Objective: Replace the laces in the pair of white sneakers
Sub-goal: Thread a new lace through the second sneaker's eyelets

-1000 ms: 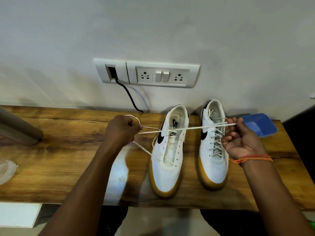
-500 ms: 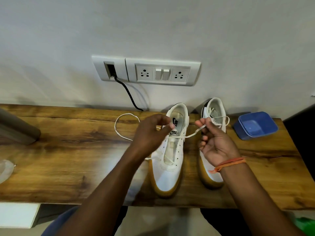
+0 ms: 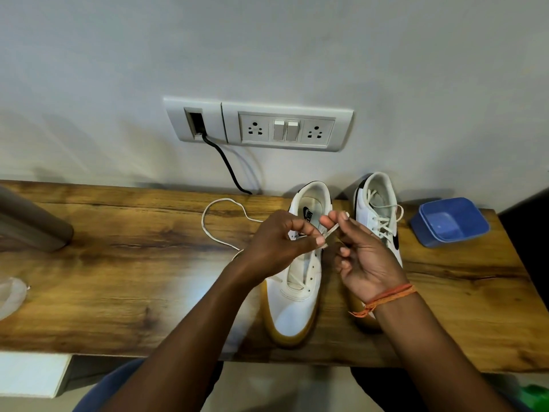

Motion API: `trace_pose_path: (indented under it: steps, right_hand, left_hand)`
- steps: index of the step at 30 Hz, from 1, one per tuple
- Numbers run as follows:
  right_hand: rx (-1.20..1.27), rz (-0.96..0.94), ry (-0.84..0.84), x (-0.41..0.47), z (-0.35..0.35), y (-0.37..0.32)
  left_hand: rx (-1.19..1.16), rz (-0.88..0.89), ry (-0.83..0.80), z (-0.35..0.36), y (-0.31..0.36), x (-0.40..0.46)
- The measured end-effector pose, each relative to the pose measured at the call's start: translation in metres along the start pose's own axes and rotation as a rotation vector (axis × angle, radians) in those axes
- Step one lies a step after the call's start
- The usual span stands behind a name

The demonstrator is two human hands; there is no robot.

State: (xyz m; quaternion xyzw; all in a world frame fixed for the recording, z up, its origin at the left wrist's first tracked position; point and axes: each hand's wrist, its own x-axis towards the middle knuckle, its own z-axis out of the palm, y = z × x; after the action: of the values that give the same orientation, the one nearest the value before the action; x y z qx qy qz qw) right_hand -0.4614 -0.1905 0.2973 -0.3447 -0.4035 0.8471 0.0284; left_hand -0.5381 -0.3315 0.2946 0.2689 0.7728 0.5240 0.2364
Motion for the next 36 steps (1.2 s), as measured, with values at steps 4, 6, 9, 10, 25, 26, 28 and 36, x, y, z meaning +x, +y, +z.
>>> trace_pose_path:
  steps: [4,6,9,10,25,26,28,36]
  right_hand:
    - [-0.006,-0.003,0.089,0.005,-0.008,-0.006]
    - [-0.016,-0.013,0.125,0.008,-0.012,-0.009]
    - [-0.019,-0.03,0.145,0.01,-0.015,-0.012]
    - [-0.026,-0.041,0.151,0.01,-0.017,-0.013]
    - [-0.47,-0.128,0.175,0.004,-0.02,-0.012]
    - [-0.515,-0.168,0.195,0.004,-0.021,-0.013]
    - [-0.571,-0.219,0.203,0.004,-0.022,-0.014]
    - [-0.584,-0.147,0.083,0.003,-0.014,0.0]
  left_hand:
    - [-0.064,-0.135,-0.051,-0.018,0.005,-0.002]
    - [-0.129,-0.184,-0.098,-0.03,0.008,-0.004]
    - [-0.208,-0.201,-0.186,-0.044,0.011,-0.007]
    - [-0.201,-0.209,-0.188,-0.047,0.01,-0.007]
    - [0.719,-0.641,-0.141,-0.114,-0.044,-0.023]
    - [0.746,-0.68,-0.112,-0.121,-0.048,-0.025]
    - [0.799,-0.742,-0.055,-0.132,-0.056,-0.028]
    - [0.971,-0.693,0.211,-0.125,-0.049,-0.033]
